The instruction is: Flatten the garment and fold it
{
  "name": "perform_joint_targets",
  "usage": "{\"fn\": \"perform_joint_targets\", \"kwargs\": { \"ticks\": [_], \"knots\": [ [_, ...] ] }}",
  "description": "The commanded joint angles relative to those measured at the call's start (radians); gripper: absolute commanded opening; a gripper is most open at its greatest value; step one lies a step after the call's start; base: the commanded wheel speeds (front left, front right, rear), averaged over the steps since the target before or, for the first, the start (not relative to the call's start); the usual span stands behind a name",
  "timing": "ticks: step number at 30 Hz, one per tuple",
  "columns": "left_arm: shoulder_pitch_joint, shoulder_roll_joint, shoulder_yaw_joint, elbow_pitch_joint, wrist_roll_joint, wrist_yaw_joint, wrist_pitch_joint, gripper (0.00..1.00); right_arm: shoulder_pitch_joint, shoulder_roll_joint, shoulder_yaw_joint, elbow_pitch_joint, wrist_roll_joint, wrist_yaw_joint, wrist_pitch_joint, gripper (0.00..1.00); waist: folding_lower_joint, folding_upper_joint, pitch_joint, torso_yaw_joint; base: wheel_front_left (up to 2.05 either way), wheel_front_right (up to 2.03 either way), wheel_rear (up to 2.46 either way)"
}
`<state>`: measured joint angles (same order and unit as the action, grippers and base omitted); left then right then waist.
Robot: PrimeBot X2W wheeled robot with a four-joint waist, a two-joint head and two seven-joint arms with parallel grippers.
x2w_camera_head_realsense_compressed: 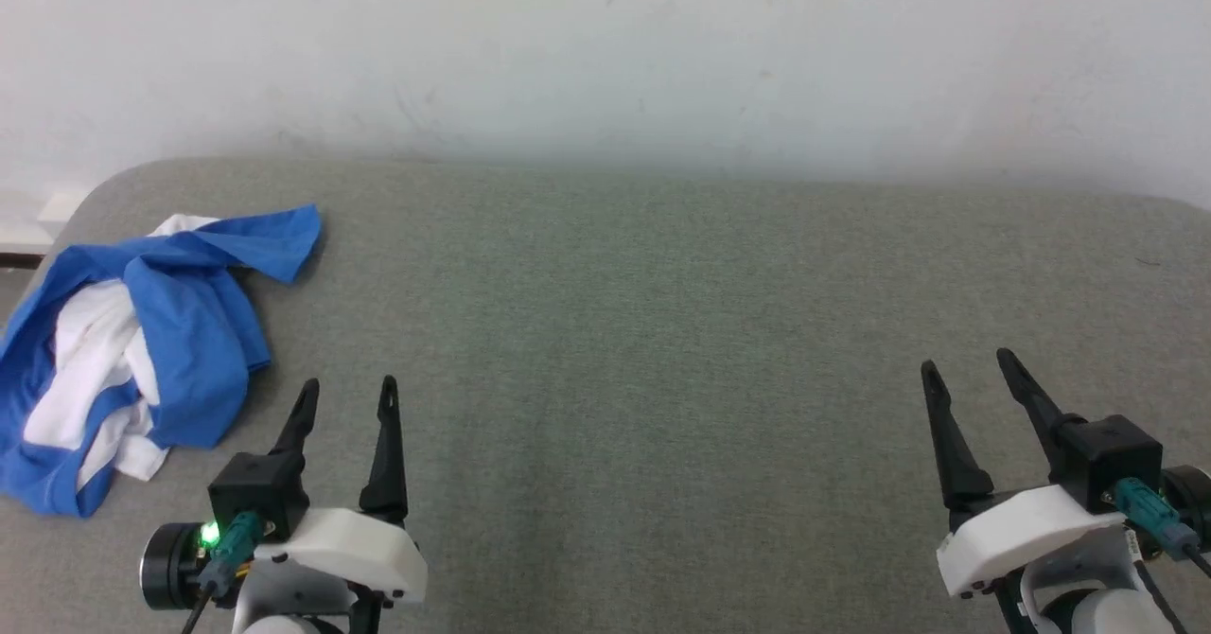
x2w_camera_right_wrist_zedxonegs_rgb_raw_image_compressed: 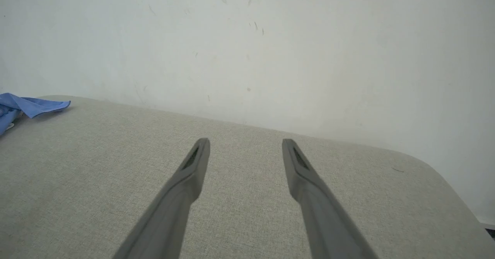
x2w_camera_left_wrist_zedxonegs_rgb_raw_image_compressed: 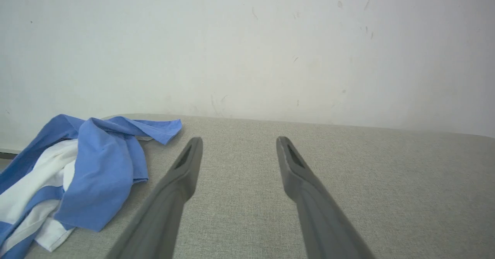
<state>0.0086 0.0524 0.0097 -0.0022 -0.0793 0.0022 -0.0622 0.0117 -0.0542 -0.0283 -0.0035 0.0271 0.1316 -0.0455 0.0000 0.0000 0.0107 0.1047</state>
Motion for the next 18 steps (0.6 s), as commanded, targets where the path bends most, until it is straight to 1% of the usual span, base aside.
{"fn": "perform_joint_targets", "kwargs": {
  "ticks": [1,18],
  "knots": [
    [-0.017,-0.001,0.009,-0.006,-0.013,0.009,-0.010,1.00,0.003,0.001,-0.001,-0.011,-0.002,0.000,-0.005,1.00,0.0000,0.0000,0.003,0.028,0.00,0.00,0.00],
    [-0.009,-0.001,0.037,-0.008,-0.051,0.016,-0.046,1.00,0.015,0.002,0.017,-0.070,-0.016,0.000,-0.001,1.00,0.0000,0.0000,0.012,0.178,0.00,0.00,0.00]
  ]
}}
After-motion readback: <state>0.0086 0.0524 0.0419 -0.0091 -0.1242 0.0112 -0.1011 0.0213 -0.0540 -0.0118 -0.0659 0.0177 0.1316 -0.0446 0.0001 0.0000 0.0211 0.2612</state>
